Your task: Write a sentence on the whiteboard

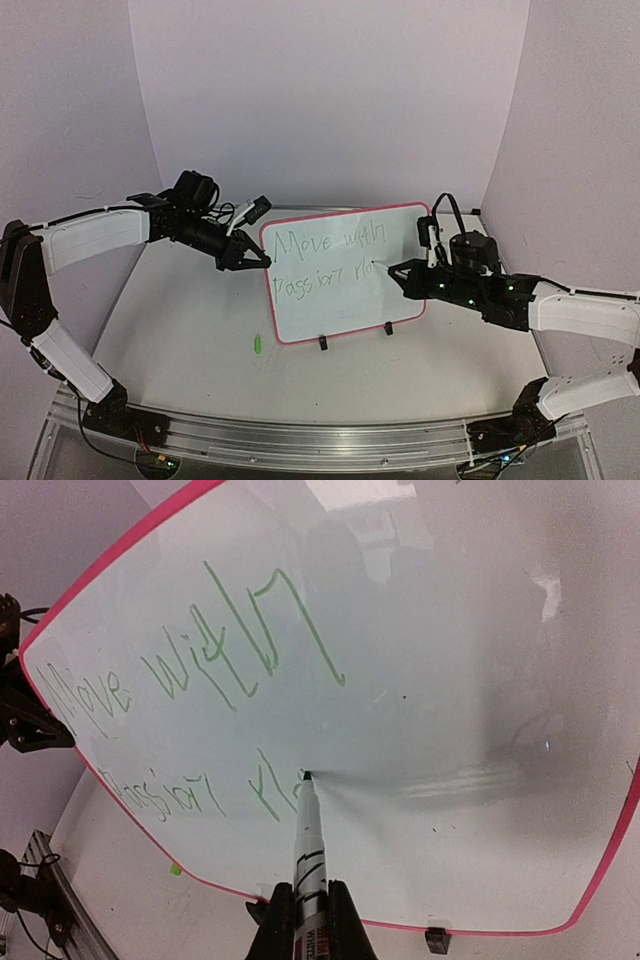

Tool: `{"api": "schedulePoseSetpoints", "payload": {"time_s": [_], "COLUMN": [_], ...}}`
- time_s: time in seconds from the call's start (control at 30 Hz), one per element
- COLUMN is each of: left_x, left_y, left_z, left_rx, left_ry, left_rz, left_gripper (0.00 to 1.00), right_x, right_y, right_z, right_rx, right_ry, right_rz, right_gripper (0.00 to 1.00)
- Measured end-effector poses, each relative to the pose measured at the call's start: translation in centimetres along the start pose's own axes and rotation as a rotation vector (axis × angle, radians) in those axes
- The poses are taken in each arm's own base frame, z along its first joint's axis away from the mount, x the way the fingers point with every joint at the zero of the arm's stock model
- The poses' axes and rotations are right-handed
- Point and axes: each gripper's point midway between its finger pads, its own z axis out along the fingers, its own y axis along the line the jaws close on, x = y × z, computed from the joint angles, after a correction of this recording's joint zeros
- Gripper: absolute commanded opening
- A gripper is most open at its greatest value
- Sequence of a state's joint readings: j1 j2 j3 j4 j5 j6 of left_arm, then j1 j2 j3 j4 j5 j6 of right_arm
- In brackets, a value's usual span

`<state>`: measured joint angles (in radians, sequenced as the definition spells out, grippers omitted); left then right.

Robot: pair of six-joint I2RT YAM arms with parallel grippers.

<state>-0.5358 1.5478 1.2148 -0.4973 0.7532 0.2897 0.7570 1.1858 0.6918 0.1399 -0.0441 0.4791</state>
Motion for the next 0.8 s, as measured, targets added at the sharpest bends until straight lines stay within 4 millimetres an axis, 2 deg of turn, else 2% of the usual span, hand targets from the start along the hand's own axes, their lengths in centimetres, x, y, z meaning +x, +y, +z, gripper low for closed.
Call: {"api": "schedulePoseSetpoints", "payload": {"time_s": [0.17,0.5,0.8], "left_x": [0.0,0.0,0.0], "left_y": [0.0,0.0,0.0], "left_z": [0.0,0.0,0.0], "left_rx": [0.0,0.0,0.0], "left_ry": [0.0,0.0,0.0], "left_rz": [0.0,-0.001,-0.001], "left_gripper": [0.0,0.0,0.0], "right_x": [0.1,2.0,2.1], "right_y": [-0.2,-1.3,-1.6], "right_z": [0.0,0.1,0.0], "right_rx": [0.007,0.037,0.059], "right_ry": [0.003,0.05,0.056], "right_rz": [0.005,0.026,0.017], "right_gripper": [0.0,0.0,0.0]}}
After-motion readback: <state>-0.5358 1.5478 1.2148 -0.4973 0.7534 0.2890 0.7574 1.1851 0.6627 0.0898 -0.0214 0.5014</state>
